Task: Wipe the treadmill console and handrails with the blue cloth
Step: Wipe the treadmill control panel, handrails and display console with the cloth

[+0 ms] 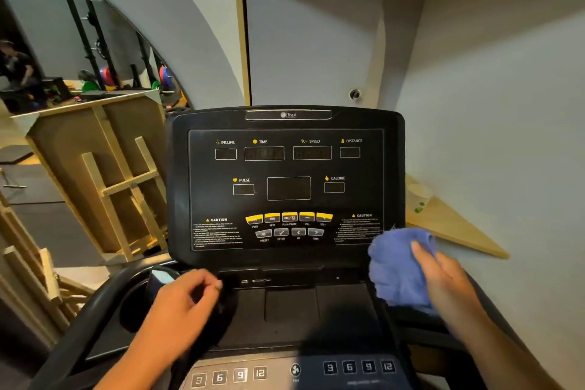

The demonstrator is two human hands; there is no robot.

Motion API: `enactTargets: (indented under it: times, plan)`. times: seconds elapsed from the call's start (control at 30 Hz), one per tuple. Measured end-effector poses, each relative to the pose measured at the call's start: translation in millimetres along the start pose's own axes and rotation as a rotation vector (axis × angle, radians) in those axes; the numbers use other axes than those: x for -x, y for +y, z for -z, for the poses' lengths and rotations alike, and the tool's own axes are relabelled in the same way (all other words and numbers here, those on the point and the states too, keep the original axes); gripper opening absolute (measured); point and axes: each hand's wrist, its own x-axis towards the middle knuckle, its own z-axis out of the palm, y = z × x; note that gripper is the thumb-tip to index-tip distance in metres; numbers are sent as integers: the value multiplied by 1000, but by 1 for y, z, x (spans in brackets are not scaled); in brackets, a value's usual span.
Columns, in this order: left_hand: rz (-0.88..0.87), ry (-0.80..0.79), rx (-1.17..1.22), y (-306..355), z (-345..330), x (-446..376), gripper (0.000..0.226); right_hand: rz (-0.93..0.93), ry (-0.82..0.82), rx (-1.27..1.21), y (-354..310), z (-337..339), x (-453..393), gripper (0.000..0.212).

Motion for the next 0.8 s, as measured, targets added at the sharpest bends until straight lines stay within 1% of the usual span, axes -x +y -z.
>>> enactTargets:
  times: [0.07,0.13,0.17,0.23,0.27,0.3,0.37,0.43,0.47,0.6,0.67,0.73,0.77,0.8]
  plan:
    - [-172,-84,76,47,-8,6,18,-131,3,-309,-26,-12,12,31]
    - [-315,-158,129,86,-13,17,15,-218,-21,-538,-46,-22,29,31]
    - [-378,-197,120,101,-15,22,22,-235,-41,-625,-51,-26,35,32]
    - [-458,-265,62,119,-21,33,47,-251,-98,-725,-57,-33,45,35]
    - [-495,-259,28,123,-24,38,58,-263,-130,-761,-61,-35,51,37]
    - [-544,-221,-3,125,-27,44,66,-272,-174,-808,-62,-37,55,38]
    - [-624,-142,-30,128,-30,53,71,-323,-231,-943,-66,-41,62,46]
    - [-667,-102,-4,127,-30,58,60,-415,-259,-1023,-66,-44,68,56]
    - [-682,-88,8,127,-29,59,52,-418,-284,-1030,-68,-45,72,59]
    - [-673,-58,48,124,-23,59,24,-391,-366,-971,-67,-44,74,64]
    - [-637,-39,119,128,-17,61,10,-341,-437,-981,-66,-43,75,72]
    - [-560,-33,202,135,-7,63,7,-295,-524,-1001,-64,-41,77,94]
    - [-515,-33,220,142,3,62,9,-294,-548,-940,-61,-42,71,103]
    - [-485,-32,217,149,14,59,10,-277,-560,-842,-62,-42,70,98]
